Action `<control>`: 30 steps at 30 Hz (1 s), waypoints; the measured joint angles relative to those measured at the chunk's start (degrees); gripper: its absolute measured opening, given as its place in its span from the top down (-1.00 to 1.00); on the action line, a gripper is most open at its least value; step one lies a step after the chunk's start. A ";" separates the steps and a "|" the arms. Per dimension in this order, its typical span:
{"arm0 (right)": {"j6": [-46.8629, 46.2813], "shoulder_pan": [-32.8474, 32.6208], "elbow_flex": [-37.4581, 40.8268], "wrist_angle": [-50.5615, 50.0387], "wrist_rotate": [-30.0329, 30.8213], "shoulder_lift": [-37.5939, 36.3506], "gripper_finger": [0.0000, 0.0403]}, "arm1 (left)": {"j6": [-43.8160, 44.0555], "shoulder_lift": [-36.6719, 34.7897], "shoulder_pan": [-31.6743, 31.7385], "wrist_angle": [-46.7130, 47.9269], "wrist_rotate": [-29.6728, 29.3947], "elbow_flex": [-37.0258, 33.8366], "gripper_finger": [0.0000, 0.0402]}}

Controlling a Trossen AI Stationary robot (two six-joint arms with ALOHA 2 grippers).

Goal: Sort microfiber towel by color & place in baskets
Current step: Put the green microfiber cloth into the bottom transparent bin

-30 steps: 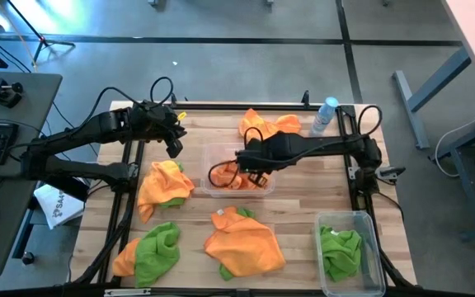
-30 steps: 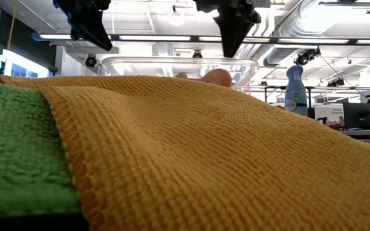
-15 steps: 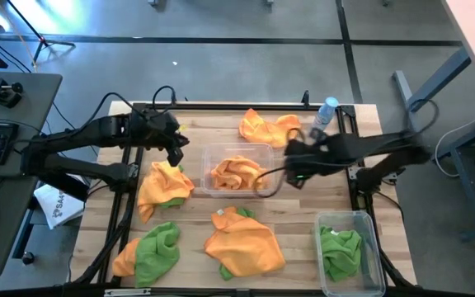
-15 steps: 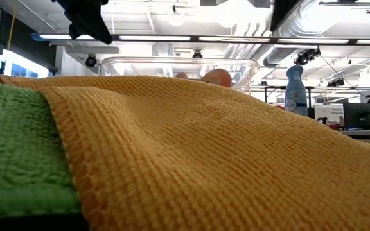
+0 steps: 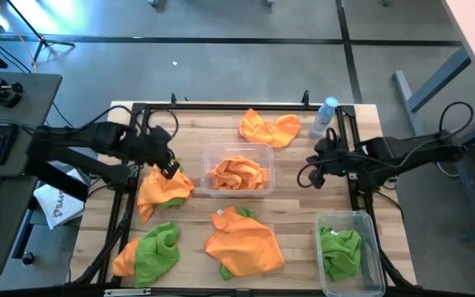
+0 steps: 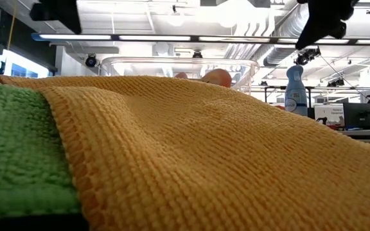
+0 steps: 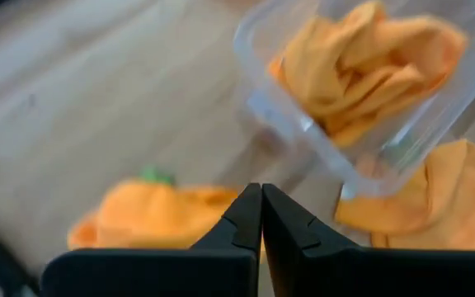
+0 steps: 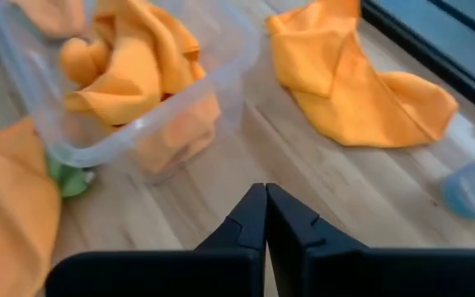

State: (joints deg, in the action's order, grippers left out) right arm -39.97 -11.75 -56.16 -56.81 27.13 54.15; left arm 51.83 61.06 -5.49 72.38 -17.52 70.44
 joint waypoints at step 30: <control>16.67 0.90 1.72 -0.44 4.83 -1.75 1.00 | 54.40 22.22 -25.22 6.21 21.16 2.42 0.73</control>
State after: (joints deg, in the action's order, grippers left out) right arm -23.30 -10.85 -54.43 -57.25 31.96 52.40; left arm 106.23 83.27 -30.72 78.60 3.64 72.86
